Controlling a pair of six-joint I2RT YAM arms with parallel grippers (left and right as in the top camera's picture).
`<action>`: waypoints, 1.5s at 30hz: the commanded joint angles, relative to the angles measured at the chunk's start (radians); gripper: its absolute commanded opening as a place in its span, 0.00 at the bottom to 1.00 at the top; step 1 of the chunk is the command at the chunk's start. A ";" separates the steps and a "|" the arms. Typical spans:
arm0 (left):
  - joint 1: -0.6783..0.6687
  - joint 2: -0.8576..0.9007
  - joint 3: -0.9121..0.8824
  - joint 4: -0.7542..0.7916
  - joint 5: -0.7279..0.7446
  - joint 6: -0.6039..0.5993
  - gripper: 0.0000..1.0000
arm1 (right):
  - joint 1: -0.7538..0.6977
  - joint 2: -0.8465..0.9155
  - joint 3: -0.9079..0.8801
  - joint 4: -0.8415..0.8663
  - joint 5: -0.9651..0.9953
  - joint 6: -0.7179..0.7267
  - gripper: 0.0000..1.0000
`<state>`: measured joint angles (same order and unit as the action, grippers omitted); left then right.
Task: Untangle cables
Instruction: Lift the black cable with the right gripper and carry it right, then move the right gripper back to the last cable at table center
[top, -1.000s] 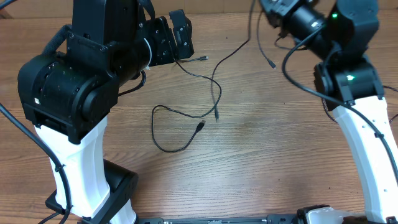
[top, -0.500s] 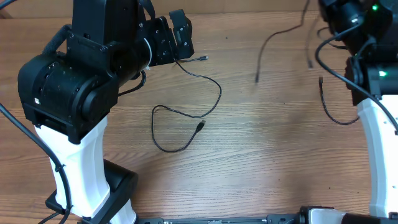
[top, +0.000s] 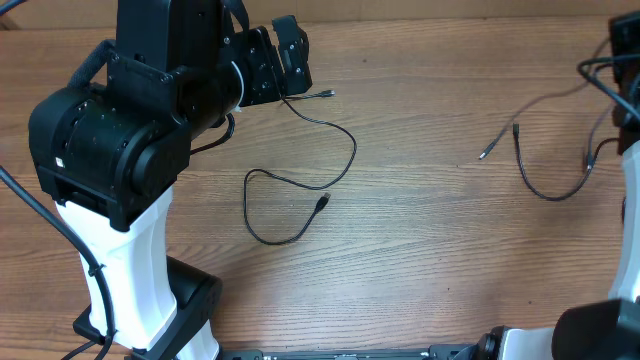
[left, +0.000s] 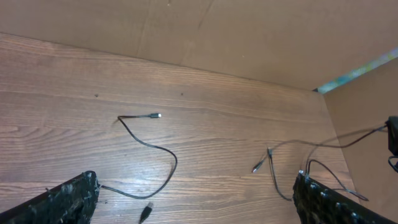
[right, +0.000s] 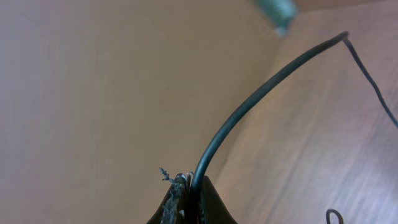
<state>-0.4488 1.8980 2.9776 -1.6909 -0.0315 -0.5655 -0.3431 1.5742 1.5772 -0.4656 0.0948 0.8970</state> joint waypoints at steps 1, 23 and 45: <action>0.004 -0.013 0.002 0.002 -0.009 0.020 1.00 | -0.072 0.047 0.013 -0.002 0.029 -0.012 0.04; 0.004 -0.013 0.002 0.002 -0.009 0.020 1.00 | -0.478 0.269 0.013 -0.035 0.024 -0.012 0.06; 0.004 -0.013 0.002 0.002 -0.009 0.020 1.00 | -0.320 0.269 0.013 -0.147 -0.516 -0.404 1.00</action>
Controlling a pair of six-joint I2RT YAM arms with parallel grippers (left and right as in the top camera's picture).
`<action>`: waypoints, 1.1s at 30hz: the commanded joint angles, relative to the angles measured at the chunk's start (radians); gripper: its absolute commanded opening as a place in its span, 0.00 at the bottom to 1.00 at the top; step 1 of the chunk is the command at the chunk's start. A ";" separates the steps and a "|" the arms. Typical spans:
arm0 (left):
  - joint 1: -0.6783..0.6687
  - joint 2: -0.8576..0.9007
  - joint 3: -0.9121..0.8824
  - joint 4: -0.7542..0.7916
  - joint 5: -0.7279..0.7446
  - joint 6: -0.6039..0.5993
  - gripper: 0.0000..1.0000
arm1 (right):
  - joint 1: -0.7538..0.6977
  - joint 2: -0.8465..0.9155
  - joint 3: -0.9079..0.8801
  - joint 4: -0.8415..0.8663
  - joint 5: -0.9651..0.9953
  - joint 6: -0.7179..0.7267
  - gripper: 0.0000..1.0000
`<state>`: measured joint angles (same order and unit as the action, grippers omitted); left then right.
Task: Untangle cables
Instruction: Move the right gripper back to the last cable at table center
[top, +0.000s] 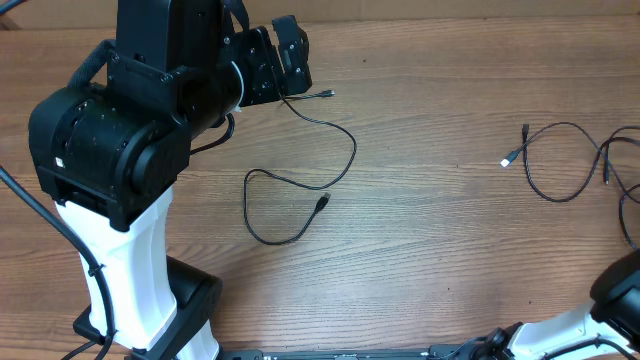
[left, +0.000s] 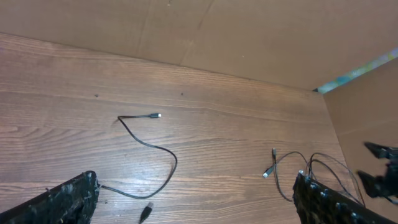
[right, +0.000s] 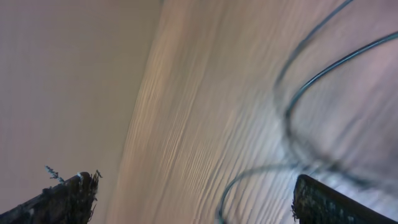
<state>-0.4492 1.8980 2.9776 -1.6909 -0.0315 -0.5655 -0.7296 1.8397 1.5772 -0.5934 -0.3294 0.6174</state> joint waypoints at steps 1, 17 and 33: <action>0.005 -0.013 0.002 0.002 -0.009 0.020 1.00 | 0.096 0.003 0.013 -0.035 -0.092 -0.158 1.00; 0.005 -0.013 0.002 0.002 -0.009 0.020 1.00 | 0.689 0.014 -0.017 -0.127 -0.091 -0.553 1.00; 0.005 -0.013 0.002 0.002 -0.009 0.020 1.00 | 1.039 0.234 -0.027 -0.199 -0.091 -0.697 1.00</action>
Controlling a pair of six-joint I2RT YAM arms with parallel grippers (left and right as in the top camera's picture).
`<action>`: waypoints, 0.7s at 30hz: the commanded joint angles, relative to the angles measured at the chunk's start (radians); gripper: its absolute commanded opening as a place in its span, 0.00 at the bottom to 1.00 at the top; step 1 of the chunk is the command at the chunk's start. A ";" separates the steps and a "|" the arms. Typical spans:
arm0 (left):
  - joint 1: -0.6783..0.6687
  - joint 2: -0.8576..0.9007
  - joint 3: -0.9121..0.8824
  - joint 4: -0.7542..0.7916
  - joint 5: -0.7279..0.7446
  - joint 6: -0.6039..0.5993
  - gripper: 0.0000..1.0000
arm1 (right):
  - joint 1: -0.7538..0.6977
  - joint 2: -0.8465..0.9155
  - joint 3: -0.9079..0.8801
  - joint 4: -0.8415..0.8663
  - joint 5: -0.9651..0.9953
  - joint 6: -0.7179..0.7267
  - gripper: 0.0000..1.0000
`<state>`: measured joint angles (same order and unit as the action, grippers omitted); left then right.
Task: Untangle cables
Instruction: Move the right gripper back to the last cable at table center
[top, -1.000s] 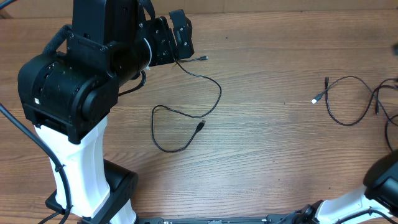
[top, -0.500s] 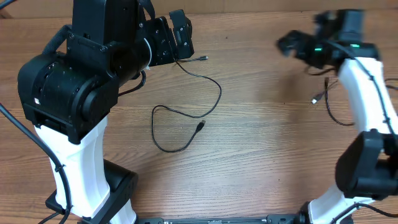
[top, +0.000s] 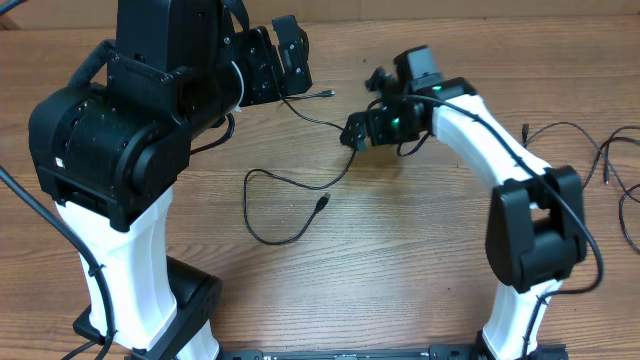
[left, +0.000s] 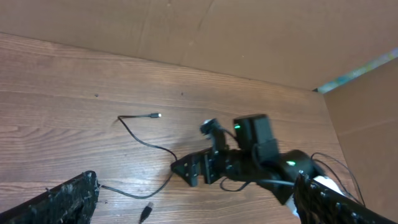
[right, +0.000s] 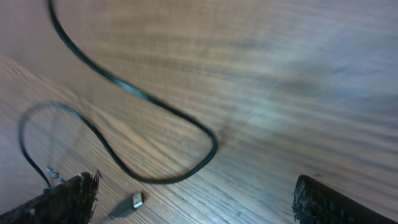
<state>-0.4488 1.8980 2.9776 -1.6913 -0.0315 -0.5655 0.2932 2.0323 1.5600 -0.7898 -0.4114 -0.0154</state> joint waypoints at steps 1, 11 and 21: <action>0.004 -0.013 0.002 0.002 -0.009 0.020 0.99 | 0.021 0.053 -0.010 -0.002 -0.009 -0.064 1.00; 0.004 -0.013 0.002 0.002 -0.009 0.020 1.00 | 0.034 0.122 -0.010 0.045 -0.011 -0.060 1.00; 0.004 -0.013 0.002 0.002 -0.009 0.020 1.00 | 0.050 0.136 -0.010 0.093 -0.039 -0.060 0.69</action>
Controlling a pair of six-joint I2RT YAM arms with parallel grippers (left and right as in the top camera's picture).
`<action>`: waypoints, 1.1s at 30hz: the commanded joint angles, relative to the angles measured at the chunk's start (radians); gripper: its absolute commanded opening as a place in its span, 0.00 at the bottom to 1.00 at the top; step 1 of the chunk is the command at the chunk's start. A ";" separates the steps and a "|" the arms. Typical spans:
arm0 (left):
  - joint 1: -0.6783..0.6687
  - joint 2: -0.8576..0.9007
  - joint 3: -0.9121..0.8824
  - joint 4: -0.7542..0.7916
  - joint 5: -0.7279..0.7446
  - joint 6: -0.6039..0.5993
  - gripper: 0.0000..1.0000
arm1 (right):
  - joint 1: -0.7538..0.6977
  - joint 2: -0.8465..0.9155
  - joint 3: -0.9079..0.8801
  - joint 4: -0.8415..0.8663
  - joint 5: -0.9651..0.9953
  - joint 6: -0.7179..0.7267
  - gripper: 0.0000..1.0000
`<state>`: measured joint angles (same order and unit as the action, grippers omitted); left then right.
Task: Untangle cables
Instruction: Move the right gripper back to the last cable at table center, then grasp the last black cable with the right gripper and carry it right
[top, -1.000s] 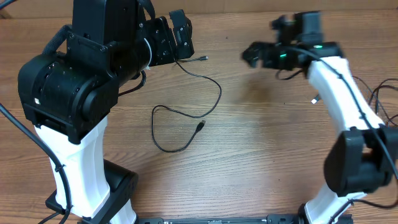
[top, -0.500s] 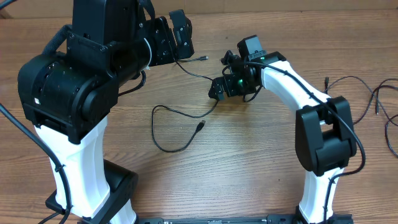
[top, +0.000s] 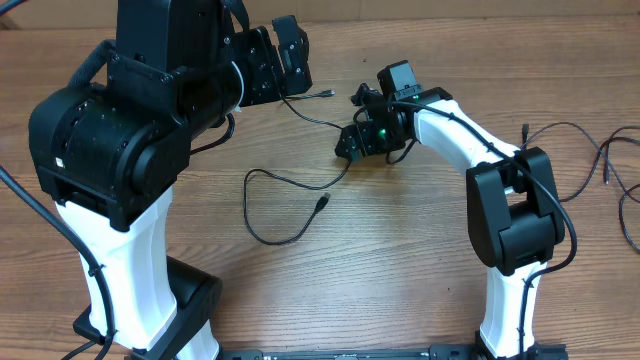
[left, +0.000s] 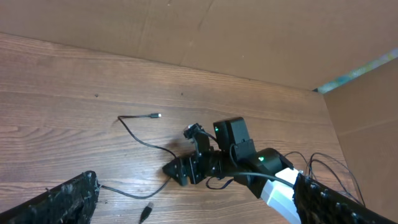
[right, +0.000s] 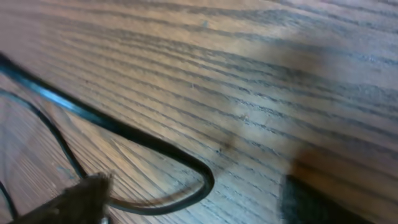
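A thin black cable (top: 352, 150) winds across the table's middle, from a small plug (top: 328, 93) near the back to a USB plug (top: 322, 202). My right gripper (top: 348, 142) sits low at its right-hand bend, open; in the right wrist view the bend (right: 202, 180) lies between the blurred fingers (right: 87, 199). A second black cable (top: 575, 127) lies loose at the far right. My left gripper (left: 196, 199) hangs open high over the back left, holding nothing, looking down on the first cable (left: 149, 144).
Wooden table (top: 420, 260) with cardboard walls (left: 249, 37) at the back and right. The bulky left arm base (top: 110, 150) fills the left side. The right arm (top: 470, 130) stretches across from the right edge.
My right gripper has moved slightly left and lower; the cable's bend now sits larger and closer between its fingers. The left arm and both cables are where they were.
At first my right gripper was shut on the second cable, holding it up at the far right. Then that cable lay loose on the table and the gripper was open. Later the right arm reached across to the first cable's bend, where it now sits lower.
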<state>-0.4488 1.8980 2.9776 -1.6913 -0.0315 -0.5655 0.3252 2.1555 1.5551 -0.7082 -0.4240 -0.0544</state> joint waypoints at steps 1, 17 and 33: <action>0.004 -0.013 0.002 0.002 -0.009 0.020 0.99 | 0.022 0.013 -0.005 0.016 -0.026 -0.021 0.63; 0.004 -0.013 0.002 0.002 -0.009 0.020 1.00 | 0.061 0.013 -0.007 0.022 -0.027 -0.011 0.04; 0.004 -0.013 0.002 0.002 -0.009 0.020 1.00 | -0.015 -0.015 0.475 -0.362 -0.031 0.039 0.04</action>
<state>-0.4488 1.8980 2.9776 -1.6913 -0.0315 -0.5655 0.3328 2.1685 1.8656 -1.0206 -0.4427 -0.0128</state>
